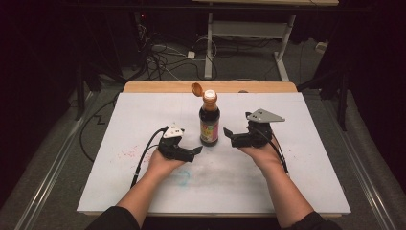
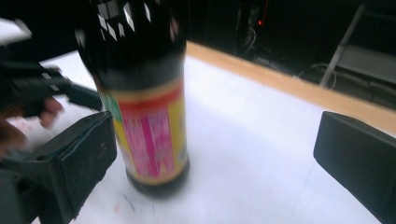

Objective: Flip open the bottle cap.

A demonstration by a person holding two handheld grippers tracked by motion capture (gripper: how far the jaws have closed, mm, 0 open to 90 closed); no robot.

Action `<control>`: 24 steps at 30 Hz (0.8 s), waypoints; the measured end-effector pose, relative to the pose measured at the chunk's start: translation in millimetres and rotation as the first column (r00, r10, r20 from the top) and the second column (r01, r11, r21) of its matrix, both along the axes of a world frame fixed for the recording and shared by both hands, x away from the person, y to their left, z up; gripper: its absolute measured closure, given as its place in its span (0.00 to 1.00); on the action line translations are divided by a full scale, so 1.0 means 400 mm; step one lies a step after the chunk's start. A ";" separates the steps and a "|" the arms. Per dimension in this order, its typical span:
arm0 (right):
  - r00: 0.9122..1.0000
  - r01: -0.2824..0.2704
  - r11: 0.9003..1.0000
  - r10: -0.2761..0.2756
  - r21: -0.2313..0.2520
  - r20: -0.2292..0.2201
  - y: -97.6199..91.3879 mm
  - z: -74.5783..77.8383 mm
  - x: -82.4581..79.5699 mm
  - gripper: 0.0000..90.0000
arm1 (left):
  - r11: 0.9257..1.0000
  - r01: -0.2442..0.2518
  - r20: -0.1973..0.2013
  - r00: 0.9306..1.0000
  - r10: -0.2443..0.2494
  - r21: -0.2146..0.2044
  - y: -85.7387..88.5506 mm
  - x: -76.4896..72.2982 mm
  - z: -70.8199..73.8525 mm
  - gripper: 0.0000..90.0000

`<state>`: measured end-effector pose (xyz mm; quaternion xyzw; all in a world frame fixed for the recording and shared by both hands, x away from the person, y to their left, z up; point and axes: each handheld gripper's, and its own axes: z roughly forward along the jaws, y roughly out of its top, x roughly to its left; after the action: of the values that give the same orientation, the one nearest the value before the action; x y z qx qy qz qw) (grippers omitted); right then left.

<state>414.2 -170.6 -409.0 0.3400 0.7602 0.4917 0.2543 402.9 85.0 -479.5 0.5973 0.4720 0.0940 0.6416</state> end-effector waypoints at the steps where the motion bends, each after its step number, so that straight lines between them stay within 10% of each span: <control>1: 1.000 0.000 1.000 0.000 -0.004 -0.005 -0.004 -0.013 -0.001 0.00 | 1.000 -0.002 -0.002 1.000 0.002 0.006 0.007 -0.006 -0.002 0.00; 11: 0.998 0.031 0.999 -0.033 -0.035 -0.055 -0.050 -0.110 -0.045 0.00 | 0.999 -0.040 0.001 0.999 0.040 0.001 0.099 -0.072 -0.015 0.00; 18: 0.996 0.061 0.997 -0.064 -0.049 -0.060 -0.094 -0.147 -0.092 0.00 | 0.988 -0.001 0.048 0.999 -0.007 0.157 0.180 -0.125 -0.020 0.00; 19: 0.996 0.068 0.997 -0.071 -0.049 -0.061 -0.101 -0.151 -0.100 0.00 | 0.998 -0.056 0.048 0.997 0.056 -0.003 0.162 -0.132 -0.016 0.00; 21: 0.995 0.077 0.996 -0.079 -0.048 -0.059 -0.117 -0.156 -0.115 0.00 | 0.997 -0.070 0.051 0.996 0.071 -0.017 0.172 -0.145 -0.019 0.00; 22: 0.995 0.081 0.995 -0.084 -0.051 -0.056 -0.125 -0.158 -0.122 0.00 | 0.997 -0.072 0.055 0.996 0.072 -0.009 0.178 -0.153 -0.021 0.00; 23: 0.994 0.089 0.995 -0.091 -0.050 -0.054 -0.133 -0.159 -0.129 0.00 | 0.991 -0.027 0.060 0.998 0.019 0.133 0.207 -0.162 -0.027 0.00; 24: 0.994 0.099 0.994 -0.101 -0.045 -0.050 -0.143 -0.160 -0.136 0.00 | 0.989 -0.023 0.063 0.998 0.014 0.146 0.214 -0.170 -0.029 0.00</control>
<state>359.6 -227.9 -473.0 0.3847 0.7590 0.4531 0.2659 335.1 170.6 -490.9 0.6353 0.4494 0.1528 0.6092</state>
